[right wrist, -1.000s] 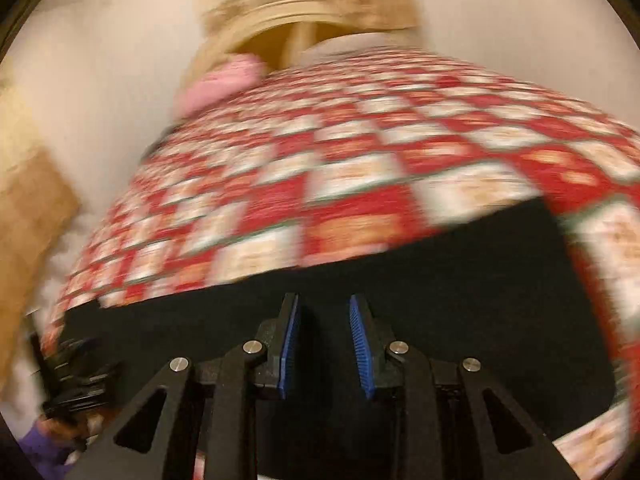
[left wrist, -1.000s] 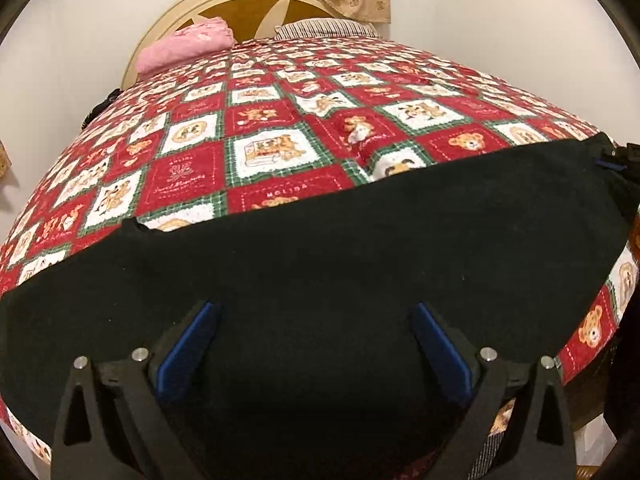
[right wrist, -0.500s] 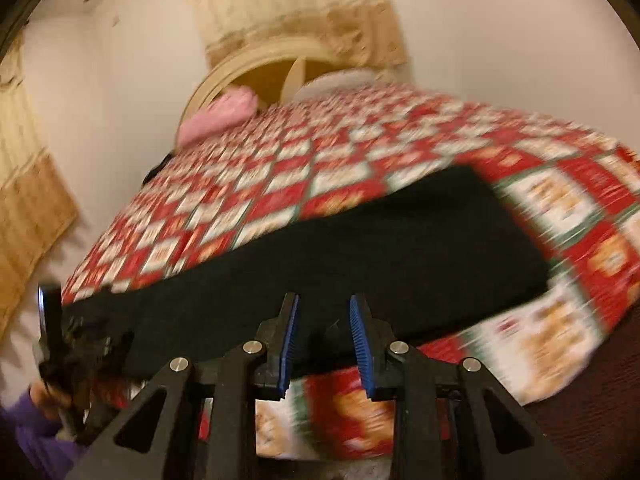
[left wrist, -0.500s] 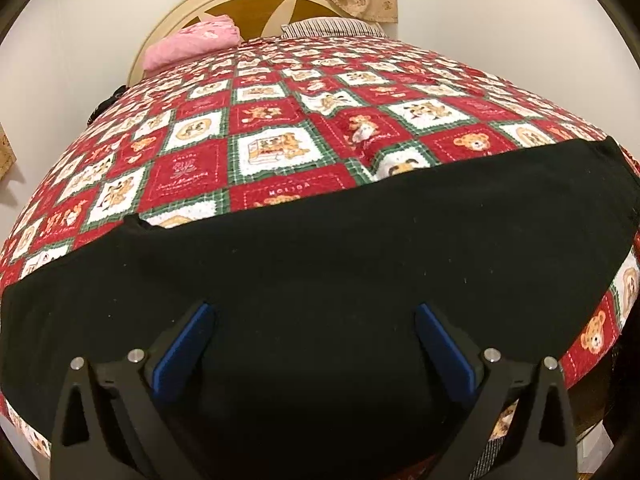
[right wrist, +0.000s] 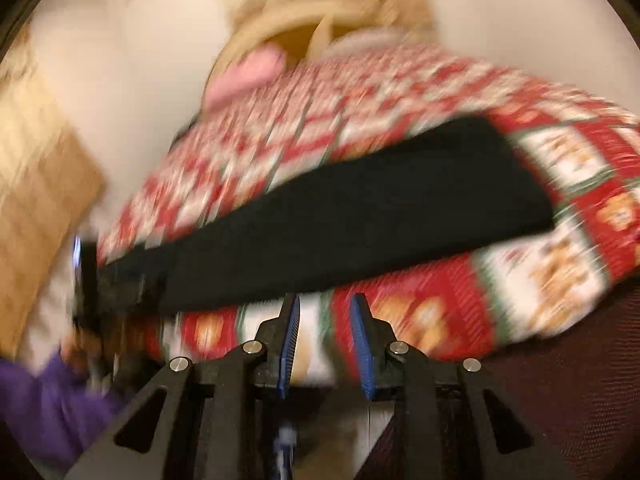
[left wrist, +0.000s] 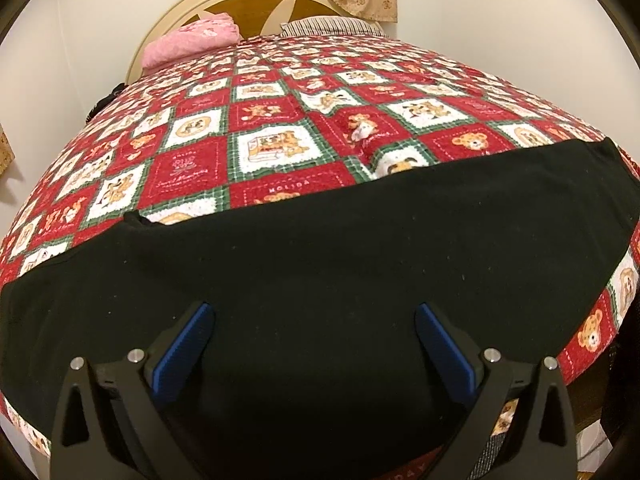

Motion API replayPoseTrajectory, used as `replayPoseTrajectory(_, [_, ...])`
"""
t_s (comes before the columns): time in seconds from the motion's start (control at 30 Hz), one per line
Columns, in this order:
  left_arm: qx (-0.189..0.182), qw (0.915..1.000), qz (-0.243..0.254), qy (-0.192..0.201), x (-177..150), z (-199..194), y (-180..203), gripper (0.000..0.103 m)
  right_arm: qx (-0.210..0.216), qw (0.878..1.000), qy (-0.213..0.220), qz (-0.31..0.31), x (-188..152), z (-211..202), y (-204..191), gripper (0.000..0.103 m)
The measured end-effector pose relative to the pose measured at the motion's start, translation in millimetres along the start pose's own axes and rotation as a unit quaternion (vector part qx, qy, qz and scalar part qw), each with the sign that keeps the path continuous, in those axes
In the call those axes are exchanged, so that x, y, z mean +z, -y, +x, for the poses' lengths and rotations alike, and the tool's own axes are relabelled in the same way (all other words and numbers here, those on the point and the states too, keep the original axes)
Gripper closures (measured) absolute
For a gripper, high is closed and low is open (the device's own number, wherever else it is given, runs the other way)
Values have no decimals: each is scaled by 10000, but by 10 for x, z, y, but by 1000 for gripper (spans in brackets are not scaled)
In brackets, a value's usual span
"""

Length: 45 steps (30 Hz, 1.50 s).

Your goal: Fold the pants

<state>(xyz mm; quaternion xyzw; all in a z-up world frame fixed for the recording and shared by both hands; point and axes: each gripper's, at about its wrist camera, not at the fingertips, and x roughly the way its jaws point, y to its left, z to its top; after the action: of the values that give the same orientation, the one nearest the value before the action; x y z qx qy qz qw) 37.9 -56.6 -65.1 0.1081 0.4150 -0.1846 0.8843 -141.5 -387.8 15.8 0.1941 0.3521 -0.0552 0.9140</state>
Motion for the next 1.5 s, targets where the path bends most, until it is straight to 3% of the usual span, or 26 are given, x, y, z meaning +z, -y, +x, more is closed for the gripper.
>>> replayPoseTrajectory(0.1, [-21, 10000, -8, -20, 0, -16, -9, 0, -212, 9992, 317, 85, 71, 85, 20, 75])
replayPoseTrajectory(0.33, [0, 10000, -3, -17, -1, -16, 1, 0, -724, 9943, 94, -774, 55, 385, -168, 75])
replayPoseTrajectory(0.4, [-6, 10000, 2, -15, -3, -15, 3, 0, -983, 9903, 61, -978, 16, 387, -210, 82])
replayPoseTrajectory(0.47, [-5, 10000, -5, -15, 2, -11, 3, 0, -1228, 9866, 29, -1074, 19, 403, -223, 100])
replayPoseTrajectory(0.53, [-6, 10000, -2, -11, 2, -9, 4, 0, -1356, 9846, -7, -1103, 35, 405, -210, 103])
replayPoseTrajectory(0.63, [-19, 10000, -2, -15, 6, -8, 7, 0, -1945, 9765, 284, -884, 59, 218, -141, 103])
replayPoseTrajectory(0.77, [-7, 10000, 0, -12, 9, -6, 13, 0, -2779, 9519, 1113, 659, 74, -250, 385, 103])
replayPoseTrajectory(0.83, [-15, 10000, -1, -12, 8, -7, 10, 0, -2315, 9556, 1351, 1227, 39, -390, 608, 102])
replayPoseTrajectory(0.93, [-4, 10000, -29, -12, 6, -7, 14, 0, -1788, 9640, 1220, 1546, 62, -354, 770, 102])
replayPoseTrajectory(1.2, [-34, 10000, -60, -50, 22, -35, -4, 0, -1474, 9608, 1525, 1782, 165, -54, 897, 101])
replayPoseTrajectory(1.23, [-32, 10000, -64, -50, 22, -31, -6, 0, -1478, 9605, 1543, 1783, 155, -55, 886, 98])
replayPoseTrajectory(1.3, [-15, 10000, -56, -39, 26, -23, 6, 0, -1444, 9593, 1636, 1791, 113, -105, 856, 68])
replayPoseTrajectory(1.33, [-19, 10000, -44, -38, 27, -20, 9, 0, -1421, 9586, 1685, 1802, 94, -142, 837, 29])
replayPoseTrajectory(1.37, [-21, 10000, -30, -38, 27, -20, 12, 0, -1361, 9558, 1837, 1847, 74, -195, 834, 15])
replayPoseTrajectory(1.5, [-39, 10000, -52, -29, 20, -22, -3, 0, -1545, 9551, 1821, 1753, 105, -227, 796, 15])
